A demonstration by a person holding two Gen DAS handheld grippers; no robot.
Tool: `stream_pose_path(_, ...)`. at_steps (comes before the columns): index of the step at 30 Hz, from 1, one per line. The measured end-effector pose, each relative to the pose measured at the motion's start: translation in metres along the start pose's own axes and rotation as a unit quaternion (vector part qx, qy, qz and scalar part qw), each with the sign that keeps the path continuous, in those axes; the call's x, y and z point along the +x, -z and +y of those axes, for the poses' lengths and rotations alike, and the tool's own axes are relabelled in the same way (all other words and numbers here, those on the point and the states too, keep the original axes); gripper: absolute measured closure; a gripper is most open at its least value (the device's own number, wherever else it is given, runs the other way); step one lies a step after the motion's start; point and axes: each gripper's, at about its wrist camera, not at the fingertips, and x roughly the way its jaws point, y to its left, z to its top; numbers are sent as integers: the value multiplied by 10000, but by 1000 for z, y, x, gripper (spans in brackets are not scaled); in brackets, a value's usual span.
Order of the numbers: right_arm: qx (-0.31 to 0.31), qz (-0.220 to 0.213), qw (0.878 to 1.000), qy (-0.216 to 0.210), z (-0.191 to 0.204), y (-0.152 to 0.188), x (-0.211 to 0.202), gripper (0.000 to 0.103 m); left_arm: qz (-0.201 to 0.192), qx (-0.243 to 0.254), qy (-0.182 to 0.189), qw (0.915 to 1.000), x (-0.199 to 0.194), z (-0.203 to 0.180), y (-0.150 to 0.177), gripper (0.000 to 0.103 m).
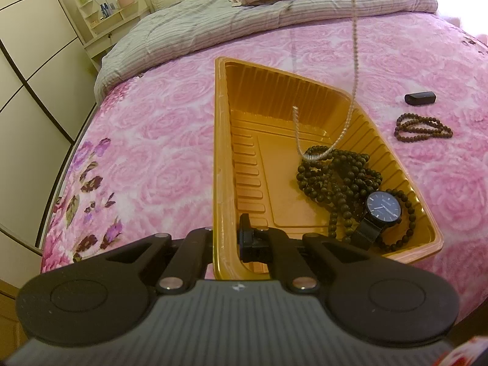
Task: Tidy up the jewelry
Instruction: 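Lift the pearl necklace over the tray and lower it in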
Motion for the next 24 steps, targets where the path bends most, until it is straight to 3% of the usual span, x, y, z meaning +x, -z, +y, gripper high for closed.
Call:
stream_pose_path(10, -369, 398, 9983, 219, -1, 7, 35, 101, -1, -1, 3, 10000, 0, 0, 0, 101)
stream_pose_path(24, -421, 858, 9954, -2, 0, 23, 53, 101, -3, -2, 3, 10000, 0, 1, 0, 101)
